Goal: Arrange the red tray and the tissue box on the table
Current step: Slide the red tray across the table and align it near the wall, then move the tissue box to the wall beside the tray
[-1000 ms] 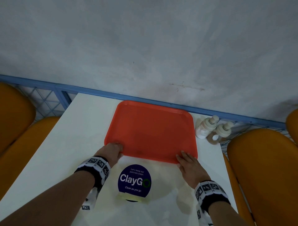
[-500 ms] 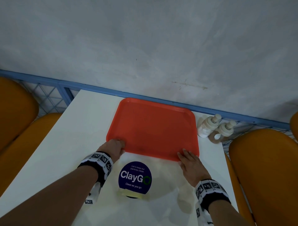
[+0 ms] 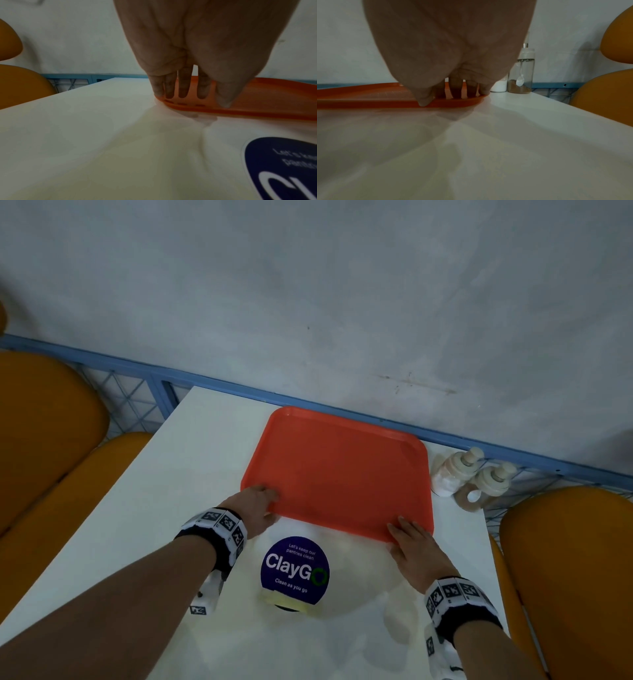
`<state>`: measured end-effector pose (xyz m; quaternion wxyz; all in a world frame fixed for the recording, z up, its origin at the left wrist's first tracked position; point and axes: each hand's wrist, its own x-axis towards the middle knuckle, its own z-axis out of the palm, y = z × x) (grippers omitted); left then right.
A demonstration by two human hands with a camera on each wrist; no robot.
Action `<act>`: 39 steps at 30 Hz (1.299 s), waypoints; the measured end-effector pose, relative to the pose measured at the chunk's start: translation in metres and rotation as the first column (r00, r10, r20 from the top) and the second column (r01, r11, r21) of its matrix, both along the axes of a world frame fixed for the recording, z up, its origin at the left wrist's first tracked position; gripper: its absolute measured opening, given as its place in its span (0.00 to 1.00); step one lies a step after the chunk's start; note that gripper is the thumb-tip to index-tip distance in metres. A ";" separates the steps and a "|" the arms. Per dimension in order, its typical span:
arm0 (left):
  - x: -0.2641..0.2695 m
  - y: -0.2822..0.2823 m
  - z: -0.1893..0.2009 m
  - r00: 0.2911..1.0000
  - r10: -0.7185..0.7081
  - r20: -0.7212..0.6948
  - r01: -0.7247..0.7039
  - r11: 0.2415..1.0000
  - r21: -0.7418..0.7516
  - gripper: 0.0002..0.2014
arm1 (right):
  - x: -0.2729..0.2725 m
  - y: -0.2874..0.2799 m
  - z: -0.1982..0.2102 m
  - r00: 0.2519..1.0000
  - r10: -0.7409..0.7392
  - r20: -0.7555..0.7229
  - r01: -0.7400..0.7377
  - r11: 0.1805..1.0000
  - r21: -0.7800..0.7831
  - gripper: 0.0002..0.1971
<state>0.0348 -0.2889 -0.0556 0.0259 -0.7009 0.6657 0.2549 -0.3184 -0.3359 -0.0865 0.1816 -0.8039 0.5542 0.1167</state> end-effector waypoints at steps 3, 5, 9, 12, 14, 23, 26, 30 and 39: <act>0.005 0.011 0.018 1.000 0.003 -0.015 -0.003 1.000 -0.021 0.23 | 0.001 0.007 0.013 0.996 -0.016 0.083 0.017 1.000 -0.016 0.28; 0.011 0.022 0.031 1.000 0.001 -0.028 -0.002 1.000 -0.025 0.23 | 0.006 0.022 0.025 0.979 -0.061 0.194 0.063 0.998 -0.005 0.26; 0.033 0.053 0.060 0.998 -0.005 -0.067 0.001 0.998 -0.060 0.22 | 0.033 0.068 0.057 0.934 -0.051 0.352 0.072 0.996 -0.046 0.22; 0.060 0.091 0.079 0.996 -0.031 -0.082 0.025 0.997 -0.073 0.21 | 0.066 0.115 0.081 0.899 -0.038 0.435 0.066 0.997 -0.049 0.21; 0.083 0.121 0.091 0.994 -0.018 -0.107 0.009 0.996 -0.090 0.21 | 0.095 0.152 0.095 0.877 -0.003 0.481 0.037 0.997 -0.062 0.19; 0.184 0.304 0.090 0.977 0.153 -0.148 -0.178 0.968 -0.177 0.33 | 0.227 0.317 0.101 0.782 0.087 0.617 -0.056 0.996 -0.068 0.21; 0.196 0.360 0.079 0.954 0.221 -0.204 -0.245 0.965 -0.097 0.48 | 0.263 0.347 0.089 0.775 0.023 0.631 -0.043 0.999 0.017 0.38; 0.188 0.414 0.052 0.910 0.249 -0.332 -0.268 0.963 -0.012 0.67 | 0.298 0.363 0.077 0.805 -0.094 0.585 0.008 0.989 0.148 0.62; 0.171 0.405 0.028 0.854 0.330 -0.403 -0.412 0.901 -0.136 0.64 | 0.328 0.345 0.068 0.735 -0.288 0.613 0.127 0.948 0.293 0.66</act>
